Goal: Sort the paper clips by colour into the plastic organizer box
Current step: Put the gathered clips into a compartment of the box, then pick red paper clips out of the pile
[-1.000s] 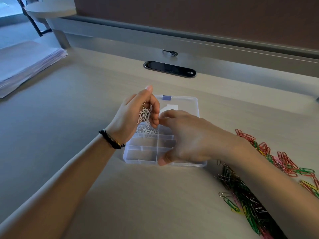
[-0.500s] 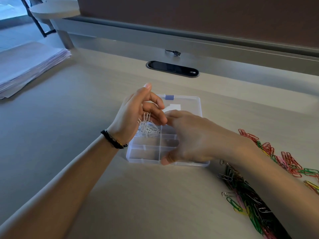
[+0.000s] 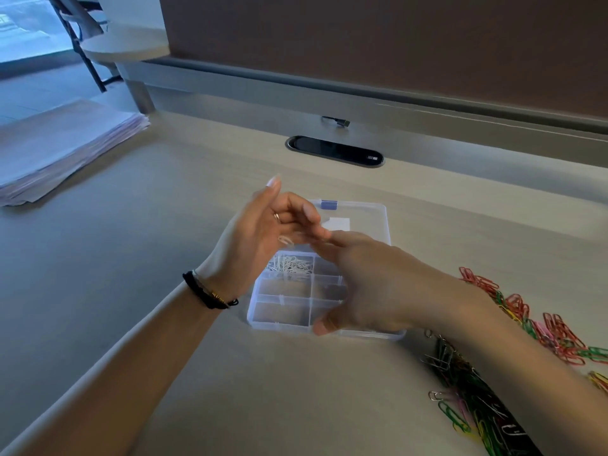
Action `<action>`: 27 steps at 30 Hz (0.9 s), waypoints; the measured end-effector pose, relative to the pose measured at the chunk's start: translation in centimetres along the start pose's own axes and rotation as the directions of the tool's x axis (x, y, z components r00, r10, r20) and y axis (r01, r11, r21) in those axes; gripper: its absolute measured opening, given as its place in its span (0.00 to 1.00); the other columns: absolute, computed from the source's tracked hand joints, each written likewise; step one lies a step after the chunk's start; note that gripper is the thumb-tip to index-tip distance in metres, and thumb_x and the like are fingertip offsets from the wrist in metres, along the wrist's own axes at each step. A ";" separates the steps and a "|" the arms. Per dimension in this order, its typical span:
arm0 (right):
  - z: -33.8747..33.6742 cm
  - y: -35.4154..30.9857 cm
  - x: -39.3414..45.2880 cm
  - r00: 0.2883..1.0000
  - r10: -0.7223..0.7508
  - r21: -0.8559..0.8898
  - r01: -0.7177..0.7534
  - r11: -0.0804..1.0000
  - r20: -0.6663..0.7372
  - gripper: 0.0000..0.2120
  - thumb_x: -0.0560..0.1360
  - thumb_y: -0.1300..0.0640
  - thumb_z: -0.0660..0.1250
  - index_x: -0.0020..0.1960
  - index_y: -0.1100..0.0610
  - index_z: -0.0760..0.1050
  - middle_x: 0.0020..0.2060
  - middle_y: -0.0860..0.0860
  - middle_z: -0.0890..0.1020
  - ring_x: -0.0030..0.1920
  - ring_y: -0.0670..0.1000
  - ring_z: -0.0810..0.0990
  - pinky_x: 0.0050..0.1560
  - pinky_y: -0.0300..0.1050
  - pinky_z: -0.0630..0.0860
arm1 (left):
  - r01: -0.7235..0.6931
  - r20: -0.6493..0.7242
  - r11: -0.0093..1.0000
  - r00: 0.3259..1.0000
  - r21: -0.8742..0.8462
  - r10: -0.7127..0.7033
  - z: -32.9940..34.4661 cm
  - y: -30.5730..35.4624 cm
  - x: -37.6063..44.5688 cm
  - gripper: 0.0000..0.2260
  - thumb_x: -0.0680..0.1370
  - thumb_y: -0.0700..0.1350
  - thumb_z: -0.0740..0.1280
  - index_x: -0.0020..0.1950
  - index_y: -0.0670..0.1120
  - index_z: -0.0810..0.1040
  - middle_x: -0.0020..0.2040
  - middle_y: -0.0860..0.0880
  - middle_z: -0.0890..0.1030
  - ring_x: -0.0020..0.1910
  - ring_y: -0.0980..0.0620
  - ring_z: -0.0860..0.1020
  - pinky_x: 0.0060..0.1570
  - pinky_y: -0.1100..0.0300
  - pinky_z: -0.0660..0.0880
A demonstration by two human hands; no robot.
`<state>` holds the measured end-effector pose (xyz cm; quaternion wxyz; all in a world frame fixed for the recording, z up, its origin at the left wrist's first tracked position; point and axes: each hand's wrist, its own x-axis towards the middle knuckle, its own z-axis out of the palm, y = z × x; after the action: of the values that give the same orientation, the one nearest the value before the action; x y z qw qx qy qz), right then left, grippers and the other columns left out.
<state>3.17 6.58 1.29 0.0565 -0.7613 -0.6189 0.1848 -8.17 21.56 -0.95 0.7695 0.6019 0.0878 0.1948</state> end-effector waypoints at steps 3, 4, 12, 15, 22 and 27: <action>-0.1 0.0 0.0 1.000 0.002 -0.005 -0.002 1.000 0.014 0.49 0.64 0.31 0.74 0.78 0.46 0.59 0.71 0.41 0.65 0.70 0.47 0.64 0.66 0.43 0.68 | -0.016 -0.056 0.997 0.998 0.074 0.021 0.1 -0.2 -0.3 0.25 0.84 0.54 0.51 0.50 0.36 0.77 0.50 0.32 0.81 0.54 0.32 0.81 0.56 0.44 0.77; -0.2 0.0 0.0 1.000 0.005 -0.011 -0.005 1.000 0.012 0.49 0.64 0.31 0.74 0.78 0.46 0.59 0.72 0.41 0.64 0.71 0.47 0.64 0.67 0.43 0.68 | -0.028 -0.075 0.994 0.997 0.107 0.036 0.0 -0.1 -0.3 0.24 0.84 0.54 0.50 0.50 0.36 0.77 0.51 0.32 0.82 0.53 0.33 0.82 0.55 0.44 0.78; -1.0 0.0 -0.3 1.000 0.023 0.062 -0.022 0.998 -0.019 0.47 0.66 0.36 0.76 0.78 0.47 0.60 0.75 0.43 0.63 0.73 0.47 0.65 0.70 0.46 0.68 | -0.135 -0.051 0.928 0.985 0.346 0.163 0.0 -0.2 -0.5 0.22 0.85 0.47 0.51 0.50 0.34 0.79 0.49 0.37 0.85 0.55 0.38 0.82 0.62 0.41 0.74; -1.7 0.9 -1.5 0.991 0.008 0.034 -0.003 0.999 -0.131 0.42 0.69 0.38 0.75 0.78 0.47 0.63 0.71 0.43 0.69 0.70 0.47 0.68 0.67 0.48 0.70 | -0.251 0.010 0.852 0.961 0.460 0.277 2.1 -0.1 -0.3 0.16 0.83 0.41 0.55 0.49 0.37 0.81 0.48 0.42 0.84 0.52 0.42 0.82 0.57 0.46 0.76; -2.4 6.2 -8.4 0.940 0.197 -0.043 -0.218 0.975 -0.278 0.14 0.76 0.53 0.69 0.61 0.43 0.79 0.53 0.43 0.80 0.55 0.49 0.78 0.55 0.50 0.76 | -0.365 0.301 0.485 0.931 0.795 0.206 9.3 -0.9 1.3 0.08 0.78 0.40 0.67 0.54 0.51 0.82 0.48 0.58 0.81 0.49 0.57 0.79 0.51 0.58 0.77; -1.8 8.6 -12.4 0.915 0.310 0.010 -0.318 0.948 -0.260 0.10 0.74 0.56 0.70 0.53 0.46 0.83 0.50 0.40 0.84 0.52 0.44 0.80 0.55 0.45 0.76 | -0.438 0.439 0.036 0.899 0.898 -0.006 13.5 -1.2 -1.0 0.08 0.80 0.53 0.64 0.58 0.58 0.78 0.52 0.59 0.79 0.51 0.59 0.76 0.42 0.64 0.67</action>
<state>9.71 -7.07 2.84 0.0939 -0.8692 -0.4788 0.0809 -3.87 8.86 1.34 0.1164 0.9881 -0.0258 0.0971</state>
